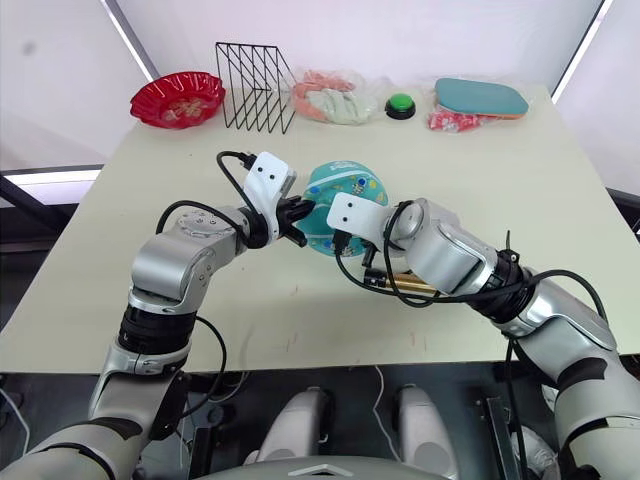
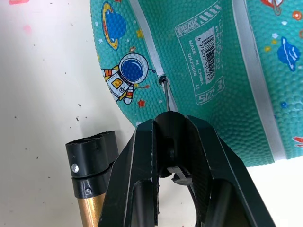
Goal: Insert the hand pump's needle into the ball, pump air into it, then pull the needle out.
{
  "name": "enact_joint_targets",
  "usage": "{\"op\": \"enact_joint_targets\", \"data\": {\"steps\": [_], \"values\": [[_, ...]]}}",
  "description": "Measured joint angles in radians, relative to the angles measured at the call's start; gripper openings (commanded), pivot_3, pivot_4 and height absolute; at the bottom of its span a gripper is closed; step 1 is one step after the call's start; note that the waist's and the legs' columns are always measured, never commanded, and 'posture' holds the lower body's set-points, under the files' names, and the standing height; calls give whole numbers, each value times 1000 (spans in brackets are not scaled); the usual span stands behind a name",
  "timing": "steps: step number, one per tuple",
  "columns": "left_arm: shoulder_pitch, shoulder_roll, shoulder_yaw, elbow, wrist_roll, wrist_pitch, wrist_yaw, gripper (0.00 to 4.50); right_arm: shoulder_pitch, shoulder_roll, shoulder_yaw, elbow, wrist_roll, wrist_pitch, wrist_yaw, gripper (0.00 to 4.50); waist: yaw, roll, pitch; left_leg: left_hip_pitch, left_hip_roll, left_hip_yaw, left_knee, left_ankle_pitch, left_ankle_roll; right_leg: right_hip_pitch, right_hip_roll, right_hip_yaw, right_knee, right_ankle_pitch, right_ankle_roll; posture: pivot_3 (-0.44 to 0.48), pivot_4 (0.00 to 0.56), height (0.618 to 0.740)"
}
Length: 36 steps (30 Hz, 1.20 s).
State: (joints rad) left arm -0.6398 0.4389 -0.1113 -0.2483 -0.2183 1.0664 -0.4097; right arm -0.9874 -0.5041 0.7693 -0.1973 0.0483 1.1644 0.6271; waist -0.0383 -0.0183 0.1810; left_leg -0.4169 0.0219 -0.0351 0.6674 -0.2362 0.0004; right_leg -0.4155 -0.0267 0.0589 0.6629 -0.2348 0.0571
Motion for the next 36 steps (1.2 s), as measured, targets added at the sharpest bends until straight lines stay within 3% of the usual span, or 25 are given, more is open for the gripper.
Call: {"op": "enact_joint_targets", "data": {"steps": [36], "values": [[14, -22, 6, -36, 0, 40, 43, 0, 11, 40, 38, 80, -165, -75, 93, 340, -3, 0, -1, 3, 0, 0, 1, 0, 0, 3, 0, 0, 0, 0, 0, 0, 150, 740]]}}
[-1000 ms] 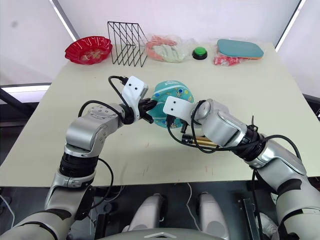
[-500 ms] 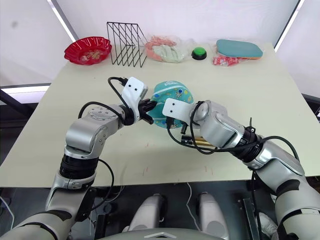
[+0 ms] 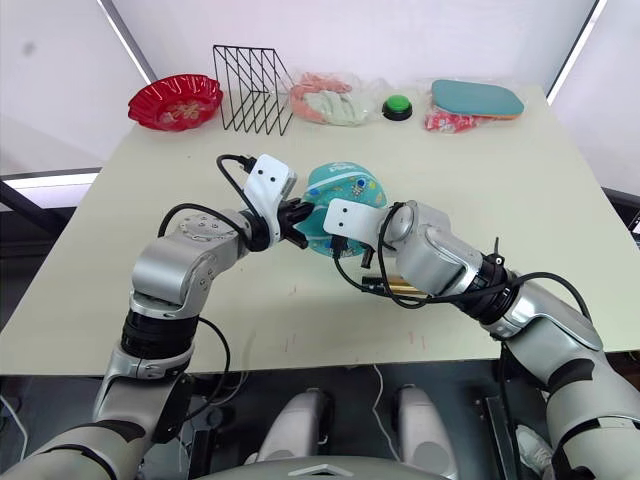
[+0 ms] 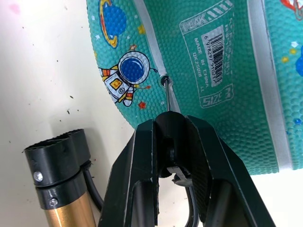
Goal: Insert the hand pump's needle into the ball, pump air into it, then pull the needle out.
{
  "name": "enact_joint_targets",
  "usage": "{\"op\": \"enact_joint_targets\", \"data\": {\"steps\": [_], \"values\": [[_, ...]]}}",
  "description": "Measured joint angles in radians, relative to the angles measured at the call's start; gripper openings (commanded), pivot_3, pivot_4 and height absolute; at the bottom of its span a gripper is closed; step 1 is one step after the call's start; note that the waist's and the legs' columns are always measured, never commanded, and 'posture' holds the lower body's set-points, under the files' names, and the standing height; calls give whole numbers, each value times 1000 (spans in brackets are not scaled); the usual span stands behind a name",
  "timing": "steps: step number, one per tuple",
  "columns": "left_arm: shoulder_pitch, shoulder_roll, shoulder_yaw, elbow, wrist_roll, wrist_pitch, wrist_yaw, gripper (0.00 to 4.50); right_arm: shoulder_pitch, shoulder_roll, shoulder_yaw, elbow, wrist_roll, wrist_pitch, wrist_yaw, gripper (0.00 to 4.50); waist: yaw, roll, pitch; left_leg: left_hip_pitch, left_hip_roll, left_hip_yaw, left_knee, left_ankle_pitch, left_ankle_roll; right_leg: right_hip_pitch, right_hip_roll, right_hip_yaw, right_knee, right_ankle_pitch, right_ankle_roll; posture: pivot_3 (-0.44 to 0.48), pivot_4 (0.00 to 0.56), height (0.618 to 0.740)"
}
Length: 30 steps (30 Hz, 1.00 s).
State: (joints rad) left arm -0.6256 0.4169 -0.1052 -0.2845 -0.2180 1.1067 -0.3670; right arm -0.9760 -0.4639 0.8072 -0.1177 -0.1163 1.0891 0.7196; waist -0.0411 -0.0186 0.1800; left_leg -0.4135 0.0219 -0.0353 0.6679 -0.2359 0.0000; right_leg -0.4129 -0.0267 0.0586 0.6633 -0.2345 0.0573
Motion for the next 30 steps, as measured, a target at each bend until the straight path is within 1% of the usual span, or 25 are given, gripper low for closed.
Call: {"op": "enact_joint_targets", "data": {"steps": [12, 23, 30], "values": [[3, -2, 0, 0, 0, -1, 2, 0, 0, 15, -4, 22, -35, -5, 34, 340, 0, 0, 0, 0, 0, 0, 0, 0, 0, 1, 0, -1, 0, 0, 0, 0, 150, 740], [19, -7, 9, -10, 1, 2, 12, 0, -33, 96, -54, 125, -32, -2, 81, 340, -6, -2, -3, 2, 1, 0, 0, 0, 0, 1, 1, 0, 0, 1, -1, 0, 150, 740], [34, -11, 18, -21, 9, 1, 19, 0, -43, 148, -116, 199, -19, -3, 120, 340, -19, -3, -3, 3, 1, -1, 0, 0, 0, 1, 2, 0, 1, 1, -2, 0, 150, 740]]}}
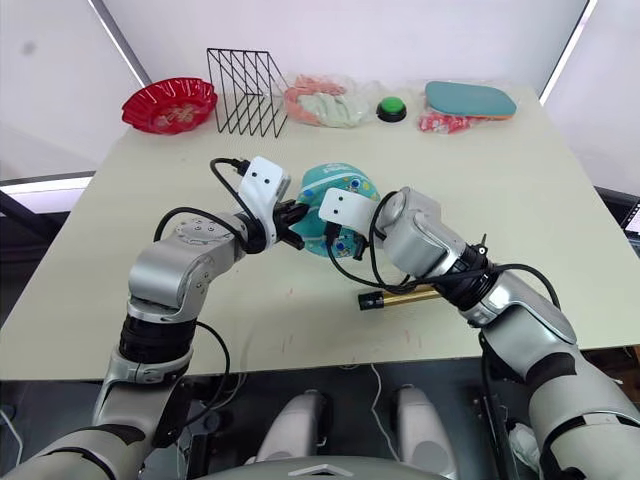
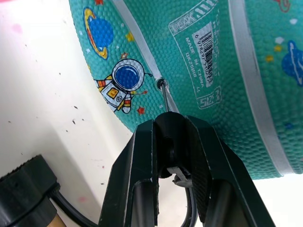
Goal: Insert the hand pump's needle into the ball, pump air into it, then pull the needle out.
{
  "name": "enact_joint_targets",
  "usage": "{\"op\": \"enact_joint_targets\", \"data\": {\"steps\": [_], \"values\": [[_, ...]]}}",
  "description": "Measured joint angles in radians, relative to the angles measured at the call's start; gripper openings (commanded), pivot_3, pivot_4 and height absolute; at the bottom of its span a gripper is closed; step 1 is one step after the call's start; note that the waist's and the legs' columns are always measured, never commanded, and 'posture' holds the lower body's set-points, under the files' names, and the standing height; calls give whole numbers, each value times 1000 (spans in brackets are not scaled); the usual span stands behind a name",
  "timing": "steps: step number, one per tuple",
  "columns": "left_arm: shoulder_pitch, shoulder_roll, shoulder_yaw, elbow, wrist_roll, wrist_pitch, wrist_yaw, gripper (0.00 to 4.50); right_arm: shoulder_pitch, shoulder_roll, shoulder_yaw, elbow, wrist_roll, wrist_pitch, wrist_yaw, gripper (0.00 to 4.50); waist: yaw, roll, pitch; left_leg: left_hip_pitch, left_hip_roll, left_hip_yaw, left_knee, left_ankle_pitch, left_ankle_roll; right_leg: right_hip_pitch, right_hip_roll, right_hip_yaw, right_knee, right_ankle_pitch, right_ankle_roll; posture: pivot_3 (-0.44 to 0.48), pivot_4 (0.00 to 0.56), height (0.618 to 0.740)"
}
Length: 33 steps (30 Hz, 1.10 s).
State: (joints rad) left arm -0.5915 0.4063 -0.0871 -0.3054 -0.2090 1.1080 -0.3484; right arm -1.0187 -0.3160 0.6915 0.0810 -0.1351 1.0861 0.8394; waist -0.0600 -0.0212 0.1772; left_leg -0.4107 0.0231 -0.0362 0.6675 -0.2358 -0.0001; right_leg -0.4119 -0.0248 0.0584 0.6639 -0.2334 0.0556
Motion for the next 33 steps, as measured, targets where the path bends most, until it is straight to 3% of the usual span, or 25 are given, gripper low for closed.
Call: {"op": "enact_joint_targets", "data": {"steps": [6, 12, 28, 33], "values": [[13, 0, 13, -1, 11, -8, 1, 0, -19, 56, -77, 97, 28, 0, 26, 340, -10, 0, 0, 2, 0, -1, -1, 0, 0, 1, 1, 1, 0, 1, -1, 0, 150, 740], [32, -2, 22, -2, 13, -22, 2, 0, -36, 84, -104, 161, 37, -3, 48, 340, -11, 0, 0, 12, 0, 2, -7, 0, 0, 6, 3, 7, -1, 0, -1, 0, 150, 740], [73, -34, 108, -26, 20, 10, 8, 0, -90, 197, -157, 335, 35, -31, 39, 340, -35, -3, -6, 20, 0, -2, -15, 0, 0, 5, 10, 14, -1, 1, -2, 0, 150, 740], [82, -39, 142, -21, 20, 28, 8, 0, -116, 260, -187, 451, 23, -77, 11, 340, -44, -8, -10, 32, 0, -4, -21, 0, -1, 9, 13, 16, -1, 0, -2, 0, 150, 740]]}}
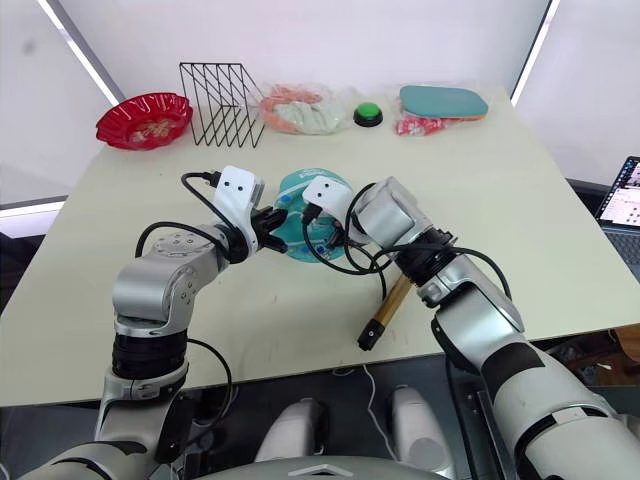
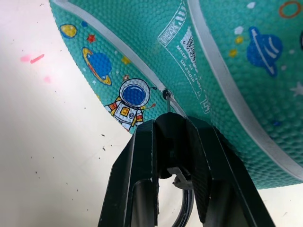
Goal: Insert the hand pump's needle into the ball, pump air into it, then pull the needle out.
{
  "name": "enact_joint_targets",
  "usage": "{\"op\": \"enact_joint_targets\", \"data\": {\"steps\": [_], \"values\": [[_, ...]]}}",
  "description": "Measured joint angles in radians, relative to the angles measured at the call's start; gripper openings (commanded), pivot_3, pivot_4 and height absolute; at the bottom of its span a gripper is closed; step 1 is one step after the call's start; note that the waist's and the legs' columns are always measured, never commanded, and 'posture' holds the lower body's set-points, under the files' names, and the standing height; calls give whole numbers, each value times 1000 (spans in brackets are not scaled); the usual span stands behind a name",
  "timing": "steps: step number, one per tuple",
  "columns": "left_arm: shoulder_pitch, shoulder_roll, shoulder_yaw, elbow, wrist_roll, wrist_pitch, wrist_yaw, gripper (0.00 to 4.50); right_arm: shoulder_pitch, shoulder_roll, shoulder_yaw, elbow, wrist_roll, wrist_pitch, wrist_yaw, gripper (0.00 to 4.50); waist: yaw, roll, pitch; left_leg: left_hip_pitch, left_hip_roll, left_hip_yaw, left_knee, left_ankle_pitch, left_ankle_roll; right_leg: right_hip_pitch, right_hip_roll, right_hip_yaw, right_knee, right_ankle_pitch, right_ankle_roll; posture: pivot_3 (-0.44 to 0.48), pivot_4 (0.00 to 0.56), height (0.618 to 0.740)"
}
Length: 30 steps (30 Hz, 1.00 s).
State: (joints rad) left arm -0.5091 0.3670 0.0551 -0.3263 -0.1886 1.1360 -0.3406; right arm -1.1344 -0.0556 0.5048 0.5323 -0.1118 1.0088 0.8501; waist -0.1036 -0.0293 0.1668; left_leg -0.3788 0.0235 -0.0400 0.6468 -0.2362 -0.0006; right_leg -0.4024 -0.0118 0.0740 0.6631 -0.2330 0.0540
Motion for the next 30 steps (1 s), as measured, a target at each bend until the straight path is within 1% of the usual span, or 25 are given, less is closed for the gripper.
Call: {"op": "enact_joint_targets", "data": {"steps": [6, 9, 11, 15, 22, 26, 30], "values": [[10, 2, 22, 3, 0, 14, 0, 0, -23, 59, -33, 116, -12, -57, -28, 340, -13, 0, -11, 2, 0, -11, -2, 0, 0, 0, 7, 0, 0, 0, -1, 0, 150, 740], [20, 5, 31, 3, 0, 15, 0, 0, -25, 86, -45, 148, -24, -74, -43, 340, -18, 1, -16, 4, 0, -16, -5, 0, 0, 0, 10, 0, 0, 0, -1, 0, 150, 740], [24, 8, 37, 3, 0, 16, 0, 0, -25, 100, -53, 155, -26, -75, -48, 340, -20, 1, -18, 6, 0, -19, -7, 0, 0, 0, 12, 0, 0, 0, -1, 0, 150, 740], [29, 20, 40, 3, 0, 17, -2, 0, -14, 116, -83, 156, -24, -75, -46, 340, -22, 2, -17, 16, 0, -23, -14, 0, 0, 6, 14, 0, 0, -3, -6, 0, 150, 740], [41, 26, 55, 5, 0, 14, -3, 0, -14, 155, -104, 213, -42, -129, -71, 340, -30, 4, -18, 20, 0, -27, -16, -1, -1, 7, 15, -1, 0, -3, -7, 0, 150, 740], [44, 33, 56, 5, 0, 10, -5, 0, -5, 162, -121, 216, -45, -144, -78, 340, -36, 6, -17, 19, -1, -32, -16, -1, -1, 7, 17, -3, 0, -4, -8, 0, 150, 740], [46, 62, 56, 18, -1, -9, -37, 0, 47, 155, -132, 127, -46, -129, -84, 340, -39, 8, -16, 18, -1, -37, -17, -1, -1, 6, 18, -6, -1, -4, -8, 0, 150, 740]]}}
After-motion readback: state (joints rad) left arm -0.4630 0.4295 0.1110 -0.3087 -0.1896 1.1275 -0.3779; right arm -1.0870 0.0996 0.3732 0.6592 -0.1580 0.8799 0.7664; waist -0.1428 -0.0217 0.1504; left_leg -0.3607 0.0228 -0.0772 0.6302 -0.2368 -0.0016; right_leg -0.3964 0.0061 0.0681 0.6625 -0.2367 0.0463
